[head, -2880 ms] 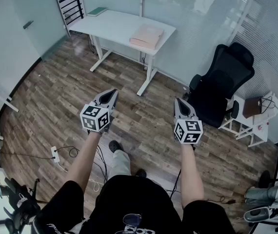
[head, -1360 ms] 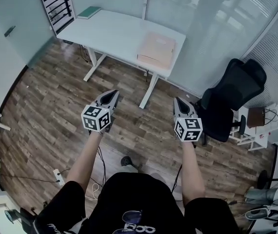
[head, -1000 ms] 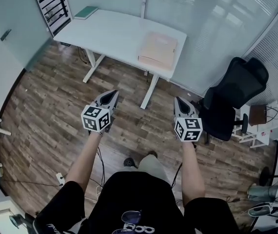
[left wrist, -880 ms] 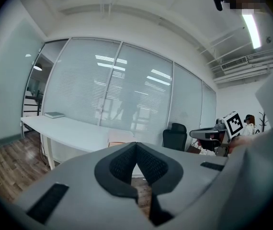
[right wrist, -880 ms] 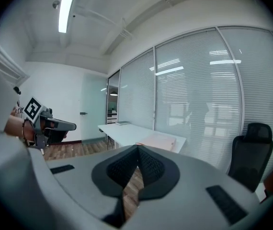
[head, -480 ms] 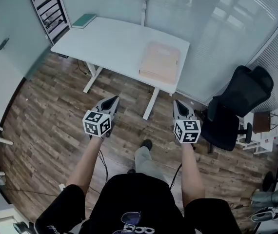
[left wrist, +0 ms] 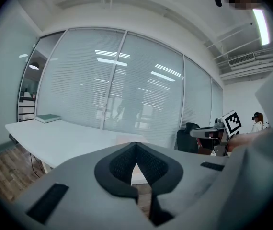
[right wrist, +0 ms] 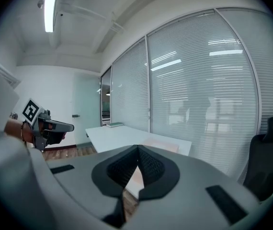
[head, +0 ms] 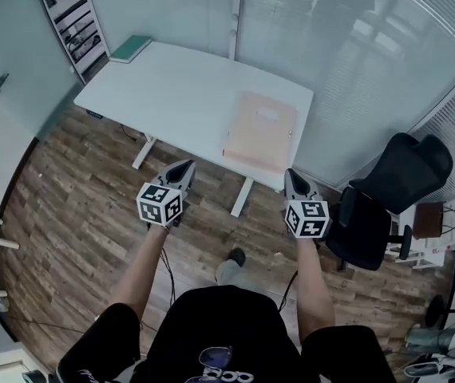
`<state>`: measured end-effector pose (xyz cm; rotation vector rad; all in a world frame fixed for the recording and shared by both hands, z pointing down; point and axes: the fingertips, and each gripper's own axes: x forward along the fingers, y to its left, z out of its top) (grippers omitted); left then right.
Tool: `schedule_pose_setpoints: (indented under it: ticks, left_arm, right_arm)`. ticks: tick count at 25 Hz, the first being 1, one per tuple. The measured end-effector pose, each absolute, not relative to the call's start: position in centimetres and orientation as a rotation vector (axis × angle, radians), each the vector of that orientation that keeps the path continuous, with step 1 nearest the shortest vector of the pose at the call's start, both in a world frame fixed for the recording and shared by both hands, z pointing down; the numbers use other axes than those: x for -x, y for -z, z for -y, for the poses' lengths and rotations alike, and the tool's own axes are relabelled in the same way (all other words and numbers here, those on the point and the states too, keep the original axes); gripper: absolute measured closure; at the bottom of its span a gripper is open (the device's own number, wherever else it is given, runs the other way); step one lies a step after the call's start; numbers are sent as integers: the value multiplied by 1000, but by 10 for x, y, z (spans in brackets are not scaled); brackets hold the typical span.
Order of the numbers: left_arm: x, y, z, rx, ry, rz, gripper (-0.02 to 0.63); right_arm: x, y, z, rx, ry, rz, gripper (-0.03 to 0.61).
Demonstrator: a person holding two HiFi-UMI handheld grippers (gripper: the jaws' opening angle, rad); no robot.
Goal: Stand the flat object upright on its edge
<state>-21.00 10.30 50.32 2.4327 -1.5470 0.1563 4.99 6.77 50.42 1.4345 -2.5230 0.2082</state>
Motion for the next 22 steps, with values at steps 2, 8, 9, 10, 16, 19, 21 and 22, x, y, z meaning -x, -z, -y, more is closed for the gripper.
schedule_pose_setpoints:
  ticks: [2,8,9,10,16,19,21,22]
  left_arm:
    - [210,-503,-83,-2433,-160,1548,593]
    - [198,-509,-30,-2444,-177,1523,592]
    - [195,-510,-23,-2445,-180,1518,592]
    - [193,-512,-18,-2445,-183,1514,593]
    - [181,-522,15,-2454,-214,1451,592]
    - [176,-526,37,-2465,-226,1407,592]
    - [171,-530,55,-2481,-239,1370,592]
    - [170,-533,65,-2491,-245,1350,593]
  right_arm:
    - [-51,-503,-48,-1430,-213,2531,557]
    - [-60,-511,2,-1436,-227,2523,557]
    - [-62,-513,8,-1438,-233,2518,557]
    - [-64,-515,13,-1442,-239,2514,557]
    - [-74,-526,40,-1472,-296,2486,557]
    - [-77,-533,55,-1494,-322,2464,557]
    - [-80,-538,66,-1517,-336,2443,557]
    - [-81,-541,72,-1531,-342,2431,557]
